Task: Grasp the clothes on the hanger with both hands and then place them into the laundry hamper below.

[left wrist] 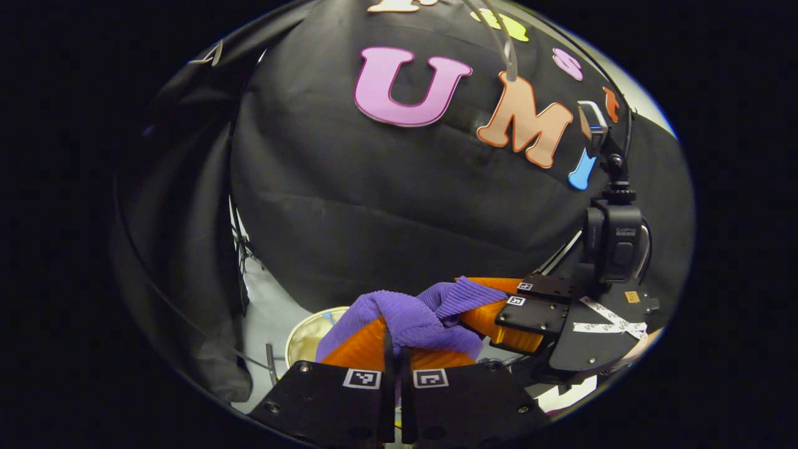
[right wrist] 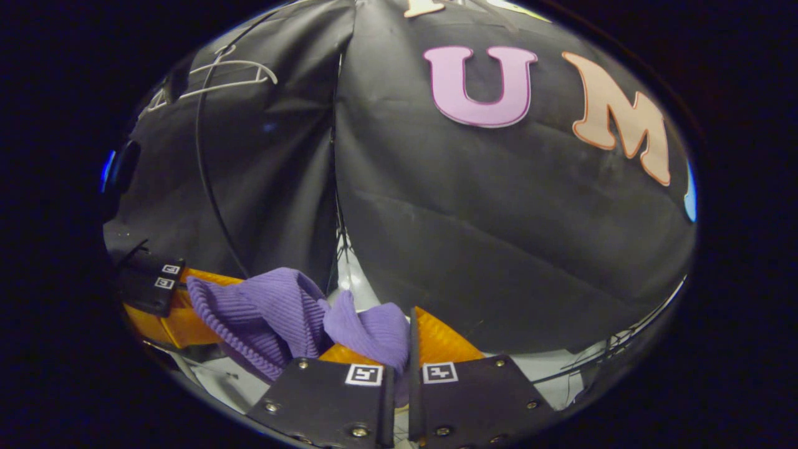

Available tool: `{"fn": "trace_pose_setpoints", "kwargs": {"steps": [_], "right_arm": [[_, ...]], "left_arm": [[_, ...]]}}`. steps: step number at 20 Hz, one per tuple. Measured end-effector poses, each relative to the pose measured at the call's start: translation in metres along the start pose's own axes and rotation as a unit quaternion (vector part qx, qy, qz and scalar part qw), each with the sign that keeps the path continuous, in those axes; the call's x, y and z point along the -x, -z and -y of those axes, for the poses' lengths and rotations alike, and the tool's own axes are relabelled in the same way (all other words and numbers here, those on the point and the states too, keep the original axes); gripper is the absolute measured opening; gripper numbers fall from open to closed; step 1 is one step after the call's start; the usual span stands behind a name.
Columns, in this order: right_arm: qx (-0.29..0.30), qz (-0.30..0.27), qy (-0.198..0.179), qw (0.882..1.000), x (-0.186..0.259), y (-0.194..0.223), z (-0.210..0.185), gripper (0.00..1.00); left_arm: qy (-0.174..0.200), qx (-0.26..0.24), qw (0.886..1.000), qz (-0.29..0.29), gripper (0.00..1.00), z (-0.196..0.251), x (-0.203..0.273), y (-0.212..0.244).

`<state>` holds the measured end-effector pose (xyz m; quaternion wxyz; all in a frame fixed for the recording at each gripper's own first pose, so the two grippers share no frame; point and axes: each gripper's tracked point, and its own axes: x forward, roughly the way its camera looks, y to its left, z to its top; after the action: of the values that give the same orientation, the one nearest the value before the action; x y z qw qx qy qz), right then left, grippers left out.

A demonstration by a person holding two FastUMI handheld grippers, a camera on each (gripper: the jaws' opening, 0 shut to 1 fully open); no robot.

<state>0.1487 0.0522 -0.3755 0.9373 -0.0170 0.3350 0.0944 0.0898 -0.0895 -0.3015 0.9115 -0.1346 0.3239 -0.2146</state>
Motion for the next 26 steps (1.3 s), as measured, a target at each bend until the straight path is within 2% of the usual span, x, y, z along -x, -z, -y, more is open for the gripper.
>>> {"fn": "trace_pose_setpoints", "kwargs": {"steps": [6, 8, 10, 11, 19, 26], "right_arm": [[0.006, -0.021, -0.007, 1.0, 0.005, 0.021, -0.009, 0.1], [0.007, -0.022, -0.008, 1.0, 0.006, 0.021, -0.01, 0.1], [0.007, -0.022, -0.007, 1.0, 0.007, 0.021, -0.009, 0.1], [0.007, -0.021, -0.006, 1.0, 0.008, 0.02, -0.008, 0.1], [0.001, -0.015, 0.002, 1.0, 0.015, 0.013, -0.002, 0.1], [-0.004, 0.023, 0.003, 1.0, 0.03, -0.019, 0.001, 0.1]], "left_arm": [[-0.026, 0.006, 0.998, -0.057, 0.05, -0.019, -0.008, 0.045], [-0.03, 0.017, 0.997, -0.076, 0.18, -0.023, -0.01, 0.058], [-0.024, 0.031, 0.997, -0.062, 0.39, -0.02, -0.011, 0.053], [-0.023, 0.033, 0.998, -0.057, 0.45, -0.022, -0.01, 0.051], [-0.019, 0.025, 0.999, -0.035, 0.45, -0.03, -0.009, 0.035], [-0.019, 0.006, 1.0, 0.01, 0.45, -0.039, 0.004, 0.013]]}}
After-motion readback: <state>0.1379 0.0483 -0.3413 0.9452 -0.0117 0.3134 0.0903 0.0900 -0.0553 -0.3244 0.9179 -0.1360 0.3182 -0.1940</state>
